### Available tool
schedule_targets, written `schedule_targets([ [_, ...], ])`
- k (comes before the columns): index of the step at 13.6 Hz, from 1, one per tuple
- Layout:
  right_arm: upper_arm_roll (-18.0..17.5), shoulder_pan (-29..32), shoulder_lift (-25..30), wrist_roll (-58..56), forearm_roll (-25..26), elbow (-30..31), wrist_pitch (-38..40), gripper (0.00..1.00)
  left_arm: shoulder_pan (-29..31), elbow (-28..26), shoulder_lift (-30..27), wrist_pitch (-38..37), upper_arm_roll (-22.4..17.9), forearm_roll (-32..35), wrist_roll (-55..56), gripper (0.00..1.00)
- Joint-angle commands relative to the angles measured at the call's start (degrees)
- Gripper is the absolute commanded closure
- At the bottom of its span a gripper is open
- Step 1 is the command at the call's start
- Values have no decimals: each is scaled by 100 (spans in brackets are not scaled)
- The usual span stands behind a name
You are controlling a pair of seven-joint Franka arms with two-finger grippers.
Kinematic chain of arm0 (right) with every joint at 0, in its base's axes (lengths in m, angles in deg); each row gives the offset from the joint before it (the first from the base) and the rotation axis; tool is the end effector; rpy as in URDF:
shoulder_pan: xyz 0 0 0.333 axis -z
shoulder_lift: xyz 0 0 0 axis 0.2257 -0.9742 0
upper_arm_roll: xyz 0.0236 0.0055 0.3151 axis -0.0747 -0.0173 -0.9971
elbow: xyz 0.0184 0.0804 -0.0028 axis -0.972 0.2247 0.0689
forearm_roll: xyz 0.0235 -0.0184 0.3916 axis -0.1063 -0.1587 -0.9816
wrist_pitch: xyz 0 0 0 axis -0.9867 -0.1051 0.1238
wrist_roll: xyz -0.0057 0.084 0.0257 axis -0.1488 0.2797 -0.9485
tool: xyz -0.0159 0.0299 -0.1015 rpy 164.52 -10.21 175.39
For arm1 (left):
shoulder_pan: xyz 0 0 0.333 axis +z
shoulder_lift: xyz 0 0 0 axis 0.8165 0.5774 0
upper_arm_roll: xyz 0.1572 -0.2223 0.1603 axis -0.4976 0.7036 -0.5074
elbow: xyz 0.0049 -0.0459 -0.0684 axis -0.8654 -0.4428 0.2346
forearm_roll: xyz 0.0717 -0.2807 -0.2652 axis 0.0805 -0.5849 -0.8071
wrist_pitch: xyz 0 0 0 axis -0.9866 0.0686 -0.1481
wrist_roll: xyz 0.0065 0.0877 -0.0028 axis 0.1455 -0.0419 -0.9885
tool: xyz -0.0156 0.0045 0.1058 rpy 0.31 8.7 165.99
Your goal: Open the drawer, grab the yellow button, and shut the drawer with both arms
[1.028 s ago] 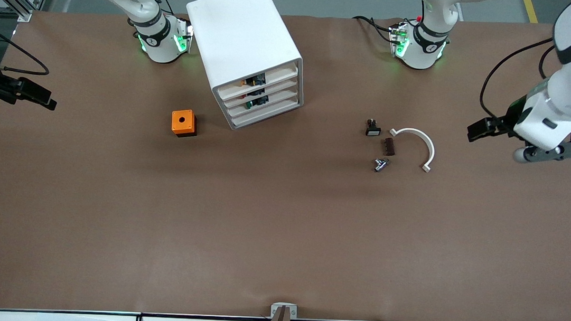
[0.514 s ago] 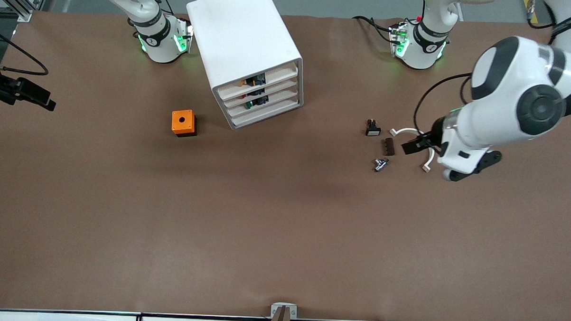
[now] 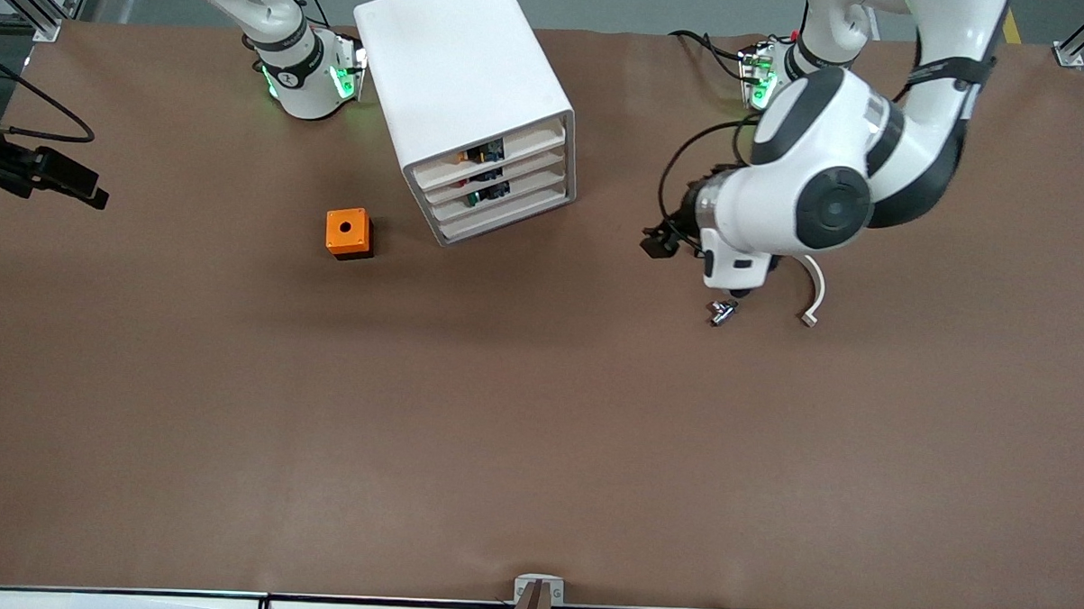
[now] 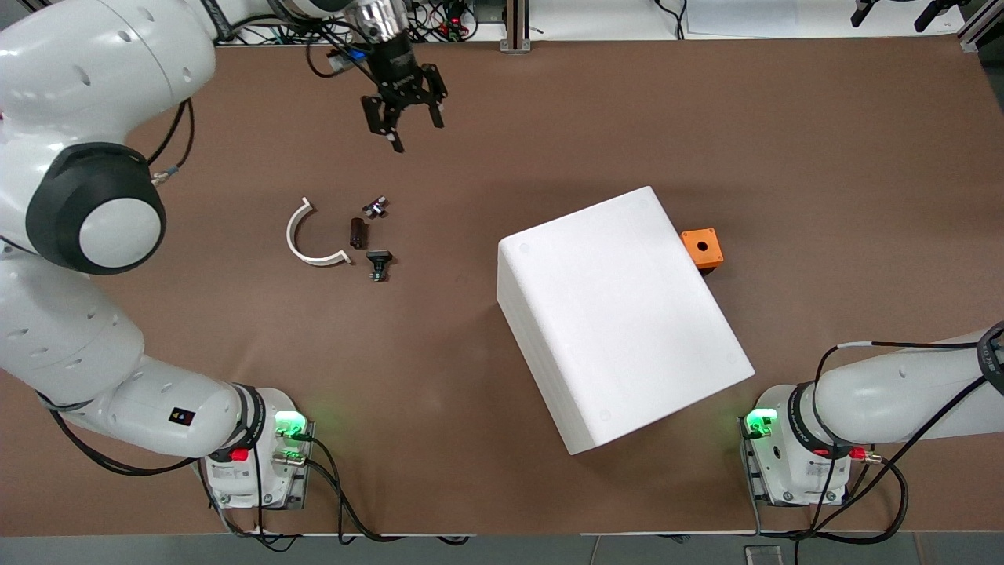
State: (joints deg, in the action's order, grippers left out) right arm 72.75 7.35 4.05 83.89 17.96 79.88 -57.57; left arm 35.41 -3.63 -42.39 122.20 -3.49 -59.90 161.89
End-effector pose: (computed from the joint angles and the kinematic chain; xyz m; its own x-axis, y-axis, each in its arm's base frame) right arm 0.5430 -0.0260 0.6256 0.9860 -0.1354 -0.0972 -0.1374 -0.9904 -0.0135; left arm 0.5059 -0.3442 0.4517 0.4771 0.7515 -0.4557 0.7333 -0.6262 -0.2648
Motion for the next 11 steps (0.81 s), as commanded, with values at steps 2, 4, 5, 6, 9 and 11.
schedule_targets([
  [2, -22, -81, 43, 37, 86, 53, 126, 0, -396, 131, 178, -389, -18, -361, 1806, 0],
  [4, -14, -89, 43, 64, 95, 53, 188, 0, -459, 131, 344, -984, -27, -852, 3062, 0],
  [5, -14, -89, 43, 73, 95, 53, 205, 0, -468, 139, 449, -1336, -27, -959, 3373, 0],
  [6, -14, -89, 43, 73, 95, 62, 214, 0, -468, 140, 529, -1540, -18, -1047, 3481, 0],
  [9, -14, -72, 26, 81, 95, 79, 241, 0, -380, 131, 897, -1832, -35, -1774, 3779, 1],
  [11, -14, -28, -62, 81, 95, 27, 241, 0, -388, 157, 1371, -1823, -79, -2503, 4183, 3],
])
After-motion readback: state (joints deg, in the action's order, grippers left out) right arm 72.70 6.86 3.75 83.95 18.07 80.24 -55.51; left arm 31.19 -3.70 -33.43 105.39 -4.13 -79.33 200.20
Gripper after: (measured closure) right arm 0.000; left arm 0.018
